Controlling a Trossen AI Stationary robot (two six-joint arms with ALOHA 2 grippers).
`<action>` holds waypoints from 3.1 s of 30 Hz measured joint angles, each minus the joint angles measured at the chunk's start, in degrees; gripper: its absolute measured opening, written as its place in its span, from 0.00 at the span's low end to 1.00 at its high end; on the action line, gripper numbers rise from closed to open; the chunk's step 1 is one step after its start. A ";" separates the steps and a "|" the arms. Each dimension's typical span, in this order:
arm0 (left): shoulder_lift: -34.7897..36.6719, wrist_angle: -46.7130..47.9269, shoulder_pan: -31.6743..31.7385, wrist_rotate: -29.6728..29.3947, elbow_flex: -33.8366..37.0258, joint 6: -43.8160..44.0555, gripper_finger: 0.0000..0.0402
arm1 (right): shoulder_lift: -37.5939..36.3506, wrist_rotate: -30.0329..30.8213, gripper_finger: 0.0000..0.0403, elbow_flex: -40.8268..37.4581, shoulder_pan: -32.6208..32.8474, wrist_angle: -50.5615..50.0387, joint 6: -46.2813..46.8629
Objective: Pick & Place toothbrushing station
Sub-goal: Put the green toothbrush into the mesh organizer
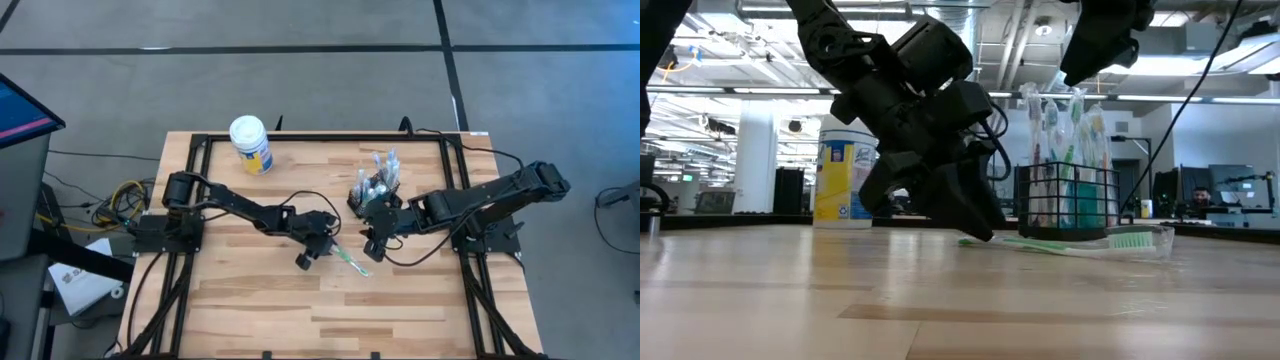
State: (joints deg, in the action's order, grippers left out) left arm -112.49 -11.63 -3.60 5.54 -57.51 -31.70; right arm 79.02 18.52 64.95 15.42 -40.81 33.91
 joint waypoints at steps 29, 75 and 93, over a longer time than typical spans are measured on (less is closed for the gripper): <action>-3.21 -0.90 4.76 6.34 0.00 1.05 0.18 | 0.00 0.09 0.31 0.00 0.00 0.37 0.00; 12.34 -2.33 4.41 8.77 4.20 10.26 0.03 | 0.00 0.78 0.31 0.02 0.00 0.57 -1.09; 29.28 -3.11 9.50 5.86 15.79 13.81 0.03 | 0.00 1.28 0.31 0.04 -0.17 5.22 -6.71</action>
State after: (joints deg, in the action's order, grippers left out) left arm -83.21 -14.74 5.90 11.40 -41.72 -17.89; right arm 79.02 19.81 64.99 15.25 -35.59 27.20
